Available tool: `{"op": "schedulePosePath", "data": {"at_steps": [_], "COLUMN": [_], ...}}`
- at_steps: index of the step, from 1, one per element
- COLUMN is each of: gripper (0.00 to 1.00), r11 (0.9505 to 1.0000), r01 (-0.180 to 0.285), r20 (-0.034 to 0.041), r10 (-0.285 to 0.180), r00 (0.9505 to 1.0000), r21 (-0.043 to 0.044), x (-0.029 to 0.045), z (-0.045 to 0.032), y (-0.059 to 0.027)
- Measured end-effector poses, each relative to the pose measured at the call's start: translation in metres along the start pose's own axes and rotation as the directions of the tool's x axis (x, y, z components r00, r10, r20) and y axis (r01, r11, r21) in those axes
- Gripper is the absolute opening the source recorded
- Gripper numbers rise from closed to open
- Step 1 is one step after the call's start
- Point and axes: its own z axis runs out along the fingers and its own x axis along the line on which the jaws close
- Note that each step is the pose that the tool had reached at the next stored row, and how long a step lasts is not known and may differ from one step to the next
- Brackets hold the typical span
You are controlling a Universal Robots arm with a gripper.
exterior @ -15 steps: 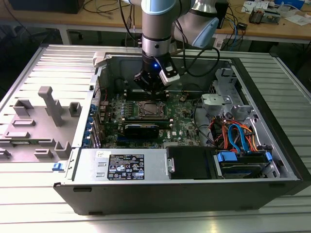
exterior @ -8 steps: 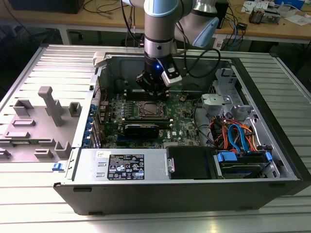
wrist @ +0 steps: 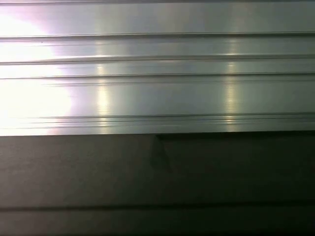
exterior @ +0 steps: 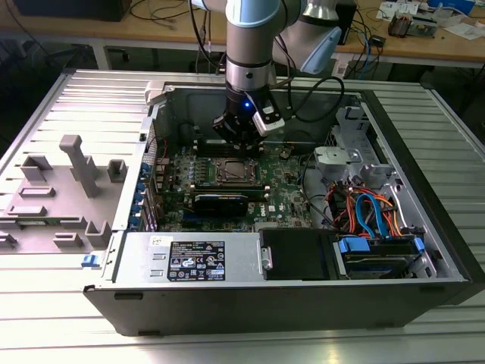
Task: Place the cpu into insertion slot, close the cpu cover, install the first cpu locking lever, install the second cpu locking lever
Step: 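Install the first cpu locking lever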
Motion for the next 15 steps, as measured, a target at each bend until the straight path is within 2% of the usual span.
{"op": "schedulePosePath", "data": {"at_steps": [15], "gripper": [0.11], "r11": [1.0000], "r01": [0.000], "r20": [0.0000], "r10": [0.000], "r00": [1.0000], "r21": [0.0001], "x": [-0.0007], "z": [0.0002], "y": [0.0000]}}
